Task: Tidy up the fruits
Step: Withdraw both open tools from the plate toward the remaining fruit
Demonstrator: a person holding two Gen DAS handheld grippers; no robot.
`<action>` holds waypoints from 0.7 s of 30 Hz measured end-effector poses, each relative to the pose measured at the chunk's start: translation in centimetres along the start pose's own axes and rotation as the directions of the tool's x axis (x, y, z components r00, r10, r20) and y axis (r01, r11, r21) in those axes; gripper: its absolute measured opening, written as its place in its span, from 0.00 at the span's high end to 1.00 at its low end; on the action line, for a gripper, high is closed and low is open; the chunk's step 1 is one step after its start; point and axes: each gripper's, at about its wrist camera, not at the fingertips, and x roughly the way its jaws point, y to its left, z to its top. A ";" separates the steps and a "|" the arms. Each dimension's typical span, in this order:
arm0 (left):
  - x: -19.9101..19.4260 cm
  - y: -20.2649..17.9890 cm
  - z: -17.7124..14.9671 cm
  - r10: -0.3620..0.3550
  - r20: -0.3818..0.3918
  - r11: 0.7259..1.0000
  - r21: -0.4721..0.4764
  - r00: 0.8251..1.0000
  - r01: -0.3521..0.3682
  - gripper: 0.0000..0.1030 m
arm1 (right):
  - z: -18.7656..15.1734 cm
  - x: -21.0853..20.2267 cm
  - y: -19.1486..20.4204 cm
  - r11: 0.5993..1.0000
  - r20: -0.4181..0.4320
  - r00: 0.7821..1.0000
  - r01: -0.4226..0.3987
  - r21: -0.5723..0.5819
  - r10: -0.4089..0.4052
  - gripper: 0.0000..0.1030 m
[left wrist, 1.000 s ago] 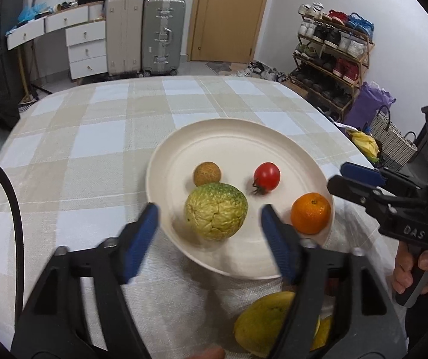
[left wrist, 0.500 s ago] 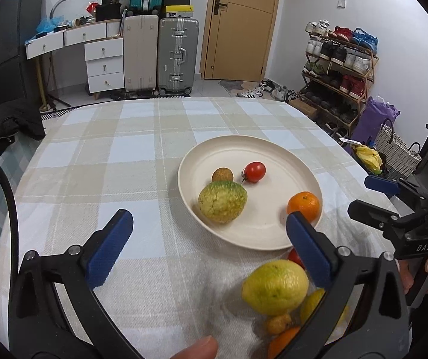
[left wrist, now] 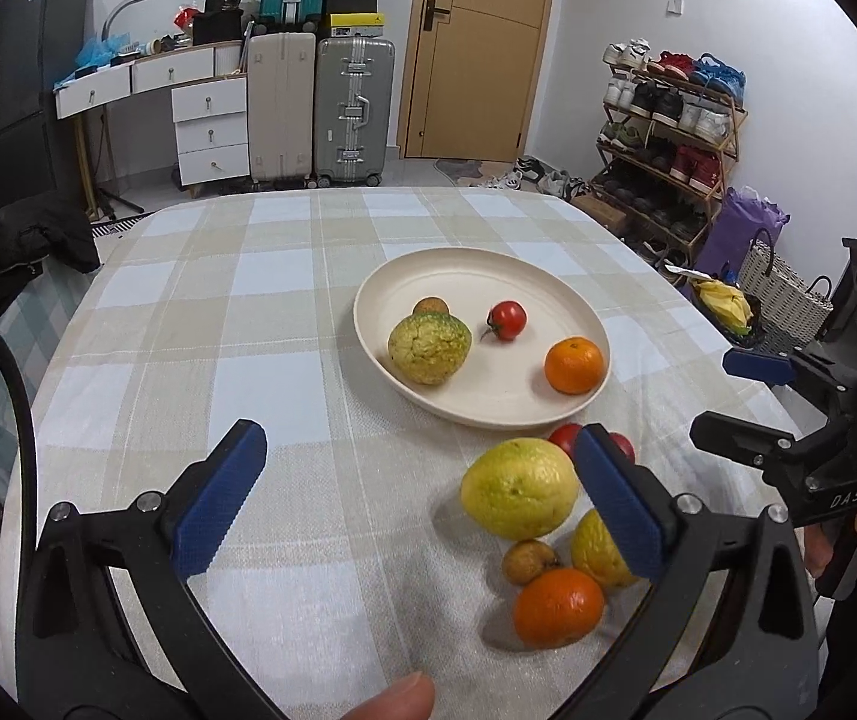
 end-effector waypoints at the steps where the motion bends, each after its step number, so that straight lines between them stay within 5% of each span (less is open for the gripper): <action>1: -0.2 -0.1 -0.3 -0.001 -0.005 1.000 -0.002 1.000 0.001 0.01 | -0.1 -0.1 0.2 1.000 -0.001 1.000 0.001 -0.004 -0.001 0.00; 21: -0.7 -0.5 -3.8 -0.014 -0.080 1.000 0.004 0.997 0.014 0.01 | -1.9 1.0 3.8 0.990 -0.121 0.988 -0.106 -0.088 0.095 0.00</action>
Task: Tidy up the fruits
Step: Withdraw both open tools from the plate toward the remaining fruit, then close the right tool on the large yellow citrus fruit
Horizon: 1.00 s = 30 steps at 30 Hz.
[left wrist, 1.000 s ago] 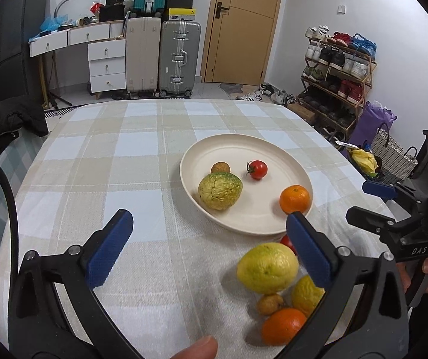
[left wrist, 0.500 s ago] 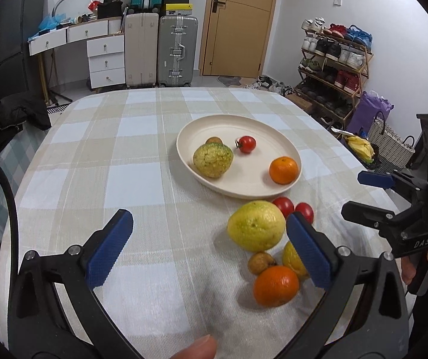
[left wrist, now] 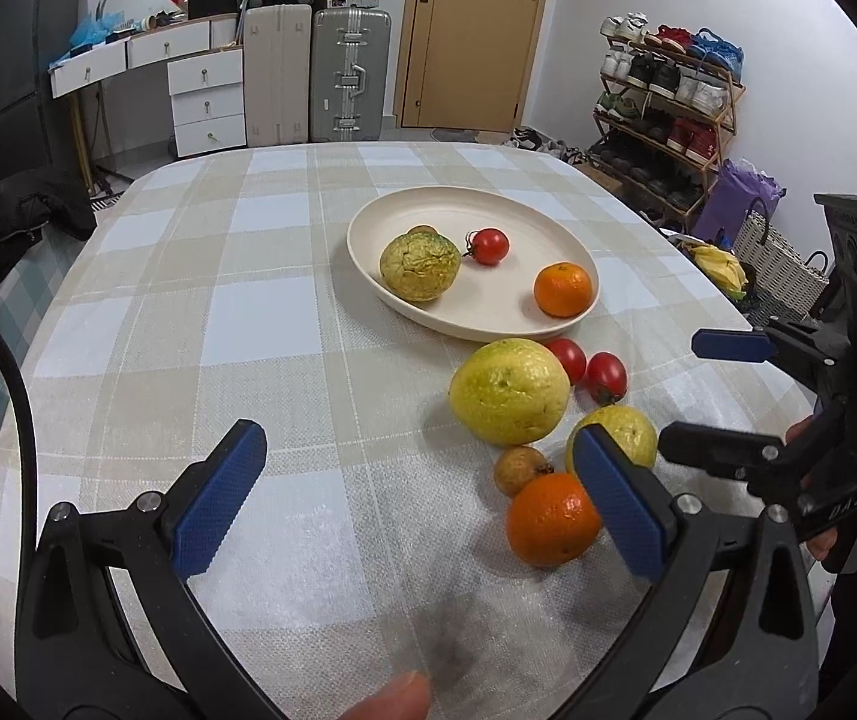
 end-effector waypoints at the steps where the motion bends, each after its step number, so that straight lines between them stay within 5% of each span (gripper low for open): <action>1: 0.0 -0.1 0.0 0.000 -0.002 1.000 0.002 1.000 0.000 0.01 | -0.1 0.2 0.2 1.000 -0.007 1.000 -0.004 -0.005 0.004 0.00; 12: 0.4 -0.3 0.0 0.005 -0.023 1.000 0.017 1.000 -0.004 0.01 | -1.2 2.8 1.0 0.999 -0.109 0.993 -0.038 -0.020 0.036 0.00; 22: 1.2 -0.4 -0.3 0.003 -0.057 1.000 0.022 0.998 -0.002 0.01 | -1.3 3.7 1.3 0.998 -0.093 0.994 -0.057 0.010 0.058 0.01; 30: 2.1 -0.4 -0.6 0.005 -0.092 1.000 0.027 0.996 -0.002 0.01 | -1.1 3.8 2.0 0.995 -0.081 0.992 -0.097 -0.006 0.096 0.22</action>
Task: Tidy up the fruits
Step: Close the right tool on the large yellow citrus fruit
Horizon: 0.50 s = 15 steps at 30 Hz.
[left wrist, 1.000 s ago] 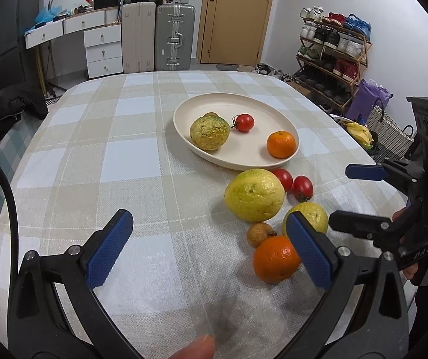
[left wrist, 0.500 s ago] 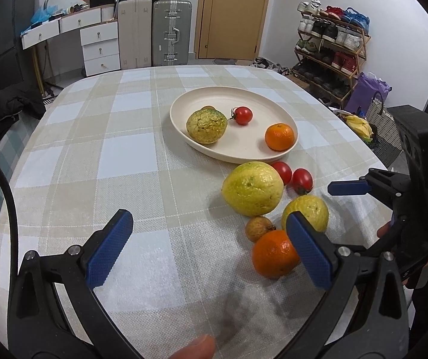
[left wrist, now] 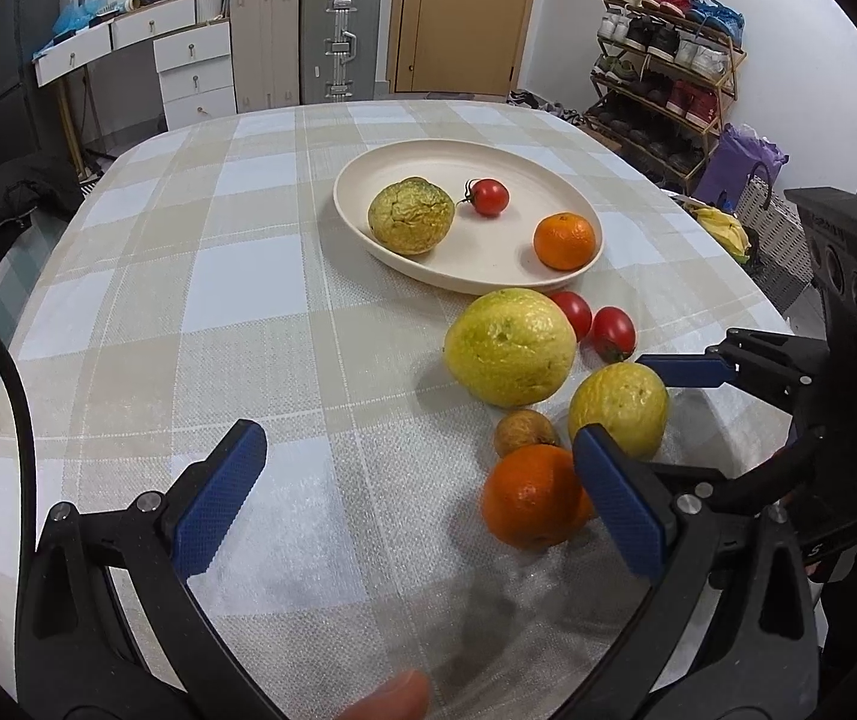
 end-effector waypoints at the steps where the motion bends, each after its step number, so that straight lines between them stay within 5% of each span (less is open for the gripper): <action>1: 0.1 0.0 0.0 0.000 0.000 1.000 -0.001 1.000 0.000 0.01 | 0.0 0.0 0.0 1.000 0.003 1.000 -0.003 -0.001 0.003 0.25; 10: 0.3 0.0 0.0 -0.009 -0.010 1.000 -0.001 1.000 0.009 0.01 | -0.2 -0.3 0.4 0.999 0.019 0.999 -0.050 -0.018 0.050 0.47; 15: 0.5 -0.1 0.0 -0.022 -0.018 1.000 -0.003 1.000 0.022 0.01 | -0.2 -1.3 0.5 0.999 0.069 0.998 -0.012 -0.032 0.014 0.48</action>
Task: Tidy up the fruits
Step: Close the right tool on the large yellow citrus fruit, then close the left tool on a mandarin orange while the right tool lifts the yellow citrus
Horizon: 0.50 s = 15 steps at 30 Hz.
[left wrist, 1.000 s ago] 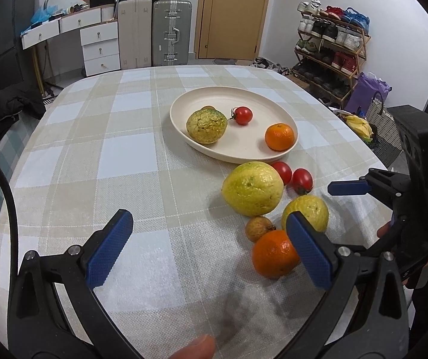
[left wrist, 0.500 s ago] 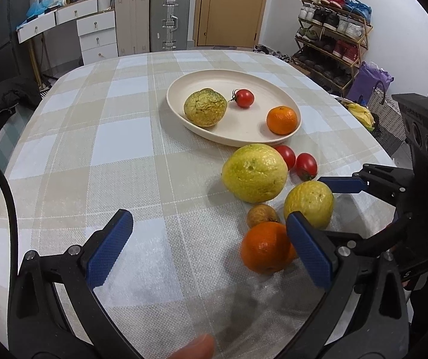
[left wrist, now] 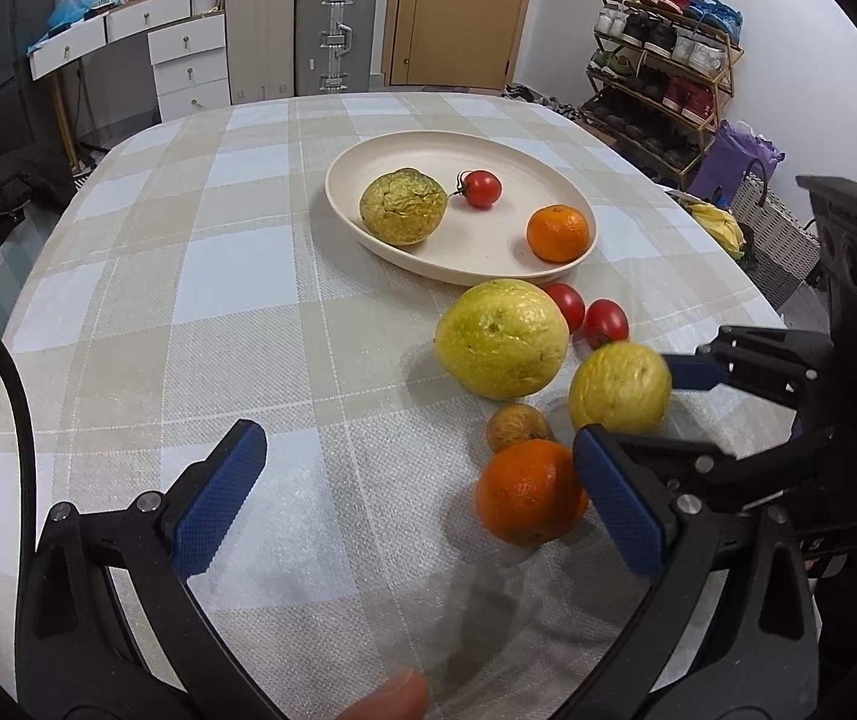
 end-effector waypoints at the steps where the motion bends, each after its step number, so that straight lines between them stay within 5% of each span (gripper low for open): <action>1: 0.0 -0.1 -0.1 -0.002 -0.002 1.000 0.001 1.000 0.002 0.01 | 0.1 -0.3 -0.1 1.000 0.010 1.000 0.002 0.006 -0.002 0.48; 15: 0.8 -2.5 -1.1 -0.085 -0.106 0.992 0.079 0.991 0.094 0.01 | 1.1 -3.0 -2.2 0.998 0.081 0.996 0.038 0.050 -0.042 0.48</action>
